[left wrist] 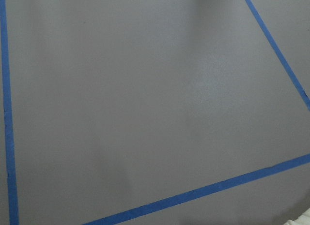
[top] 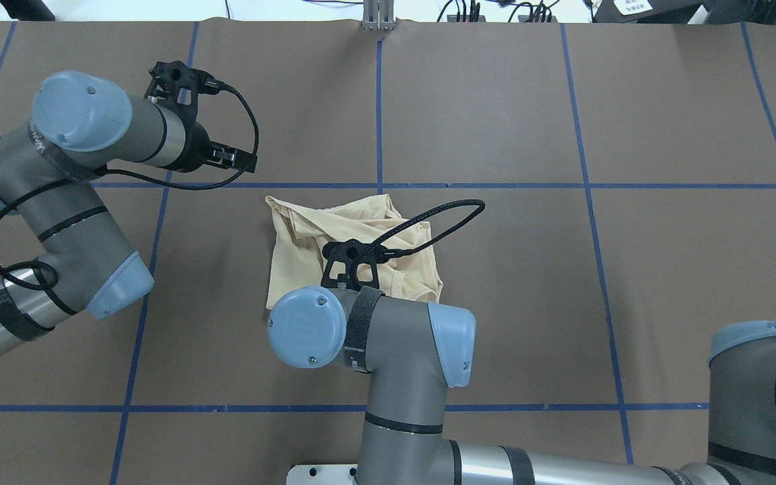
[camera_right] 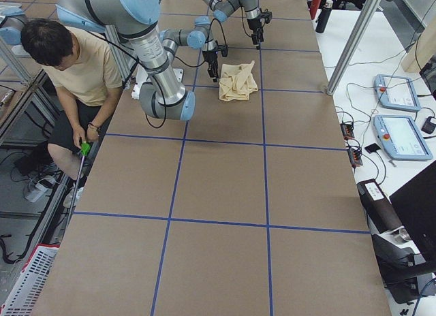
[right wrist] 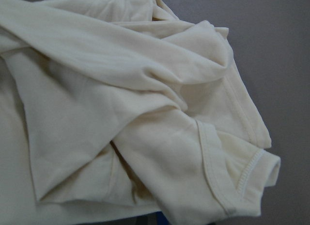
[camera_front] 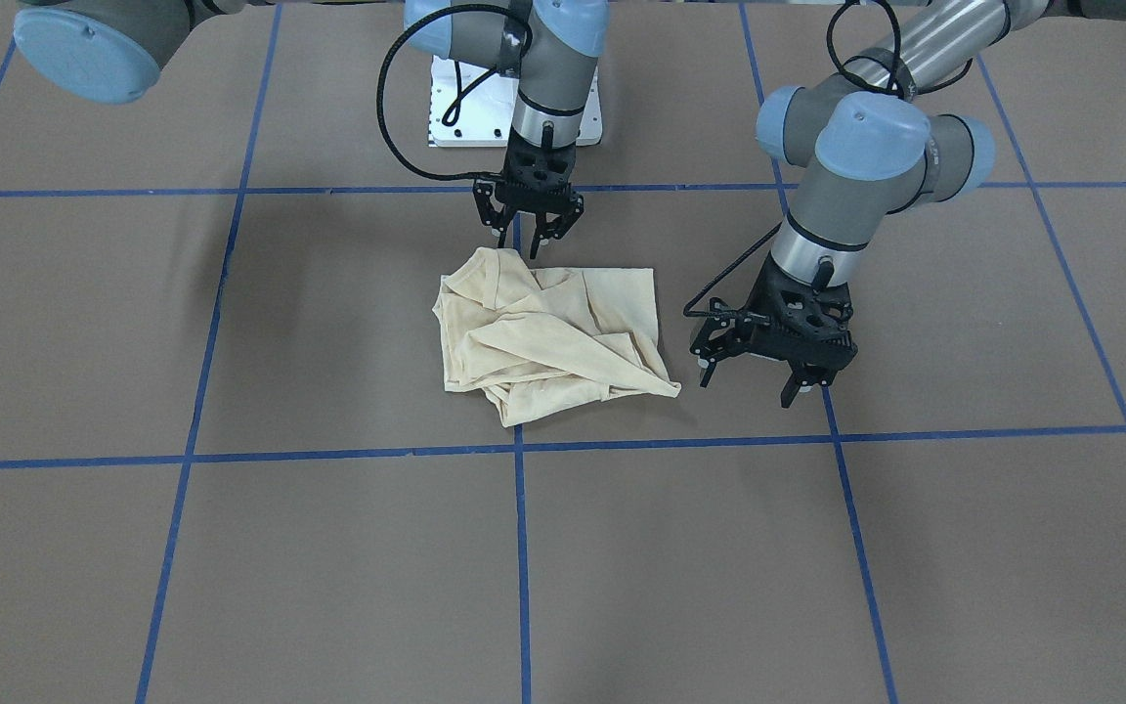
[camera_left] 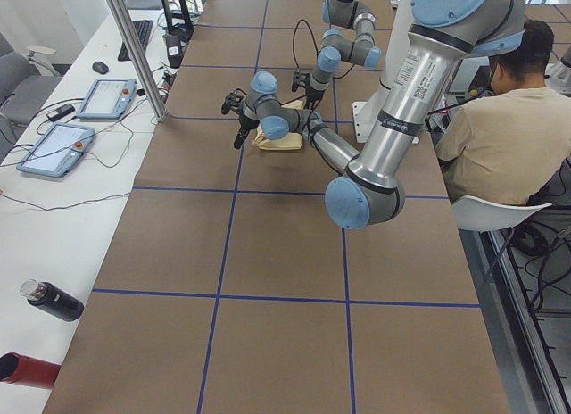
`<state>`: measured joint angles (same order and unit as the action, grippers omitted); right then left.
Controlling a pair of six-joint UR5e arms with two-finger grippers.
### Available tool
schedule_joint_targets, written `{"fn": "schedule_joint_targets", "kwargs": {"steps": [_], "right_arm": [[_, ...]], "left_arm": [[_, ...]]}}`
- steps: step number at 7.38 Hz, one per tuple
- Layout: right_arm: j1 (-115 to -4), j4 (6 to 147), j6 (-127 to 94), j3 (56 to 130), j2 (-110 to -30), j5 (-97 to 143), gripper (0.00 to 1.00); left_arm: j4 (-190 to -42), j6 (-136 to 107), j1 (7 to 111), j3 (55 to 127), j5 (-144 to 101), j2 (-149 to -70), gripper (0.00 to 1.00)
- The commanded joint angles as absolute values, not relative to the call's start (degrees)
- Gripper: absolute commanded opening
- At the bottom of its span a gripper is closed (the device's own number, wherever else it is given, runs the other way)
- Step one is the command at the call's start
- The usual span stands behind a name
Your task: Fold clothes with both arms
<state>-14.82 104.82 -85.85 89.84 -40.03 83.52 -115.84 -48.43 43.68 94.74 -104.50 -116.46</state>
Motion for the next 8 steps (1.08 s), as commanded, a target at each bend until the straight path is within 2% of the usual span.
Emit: {"fn": "schedule_joint_targets", "kwargs": {"steps": [1, 3, 5, 7, 8], "right_arm": [[-19.9, 102.0, -82.1, 87.8, -39.3, 85.2, 0.01], [-25.4, 100.8, -78.6, 85.7, -38.9, 85.7, 0.0], [-31.2, 94.2, -77.1, 74.8, -33.3, 86.5, 0.0], [-35.5, 93.3, -74.4, 72.2, -30.8, 90.1, 0.0], [-35.2, 92.9, -74.2, 72.4, -30.8, 90.3, 0.73]], "left_arm": [[-115.8, -48.4, 43.7, 95.1, -104.5, -116.5, 1.0], [-115.8, -48.5, 43.7, 95.4, -104.5, -116.4, 1.0], [-115.7, -48.4, 43.7, 95.7, -104.6, -116.4, 1.0], [-115.7, -48.5, 43.8, 95.8, -104.6, -116.3, 1.0], [-115.7, -48.6, 43.8, 96.1, -104.6, -116.3, 1.0]]}}
